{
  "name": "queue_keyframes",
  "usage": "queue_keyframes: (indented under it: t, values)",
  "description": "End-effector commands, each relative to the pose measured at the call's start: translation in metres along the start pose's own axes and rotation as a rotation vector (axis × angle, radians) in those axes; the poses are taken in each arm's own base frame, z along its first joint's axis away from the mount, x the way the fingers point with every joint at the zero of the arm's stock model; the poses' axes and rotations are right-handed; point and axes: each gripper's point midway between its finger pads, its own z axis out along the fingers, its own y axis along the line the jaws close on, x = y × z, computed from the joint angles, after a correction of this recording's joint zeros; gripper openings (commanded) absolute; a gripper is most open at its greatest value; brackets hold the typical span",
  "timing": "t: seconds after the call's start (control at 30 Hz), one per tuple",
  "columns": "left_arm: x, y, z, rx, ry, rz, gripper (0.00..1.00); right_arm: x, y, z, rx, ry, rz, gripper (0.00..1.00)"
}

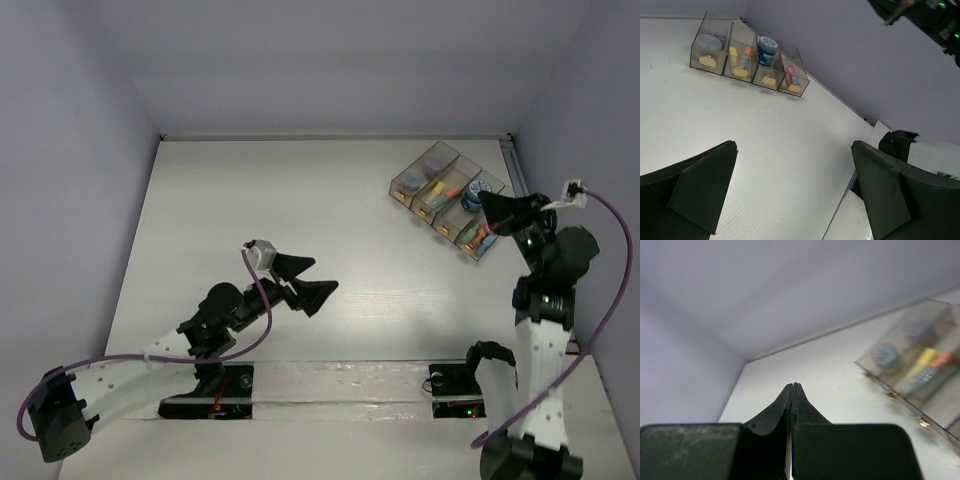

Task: Sort the stationery into containers
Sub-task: Reset both arms

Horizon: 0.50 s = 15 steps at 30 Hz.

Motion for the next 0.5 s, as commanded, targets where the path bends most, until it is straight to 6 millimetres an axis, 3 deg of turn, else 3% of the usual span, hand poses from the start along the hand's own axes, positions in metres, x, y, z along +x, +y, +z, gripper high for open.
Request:
queue_keyframes:
  t: [0.0,0.03,0.07,0.1,0.2,0.23,0.27,0.3,0.47]
  values:
    - [-0.042,-0.023,0.016,0.047,-0.093,-0.045,0.99,0.012,0.061,-0.042,-0.234,0.032,-0.103,0.00]
    - [-0.052,-0.028,0.020,0.054,-0.108,-0.048,0.99,0.016,0.064,-0.051,-0.226,0.037,-0.111,0.00]
    - [-0.056,-0.030,0.022,0.051,-0.110,-0.047,0.99,0.008,0.082,-0.068,-0.252,-0.010,-0.164,0.00]
    - [-0.055,-0.028,0.025,0.036,-0.094,-0.047,0.99,0.011,0.087,-0.073,-0.253,-0.002,-0.196,0.00]
    - [-0.079,-0.025,0.030,-0.028,-0.126,-0.030,0.99,0.014,0.097,-0.084,-0.274,0.001,-0.227,0.20]
    - [-0.095,-0.031,0.031,-0.028,-0.155,-0.024,0.99,0.015,0.099,-0.085,-0.280,-0.002,-0.234,0.33]
    - [-0.109,-0.032,0.028,-0.045,-0.180,-0.014,0.99,0.016,0.099,-0.087,-0.275,-0.004,-0.253,0.99]
    - [-0.111,-0.030,0.026,-0.058,-0.185,-0.010,0.99,0.011,0.103,-0.089,-0.276,-0.025,-0.266,1.00]
    - [-0.160,-0.037,0.005,-0.094,-0.299,-0.005,0.99,0.016,0.109,-0.098,-0.307,-0.030,-0.286,1.00]
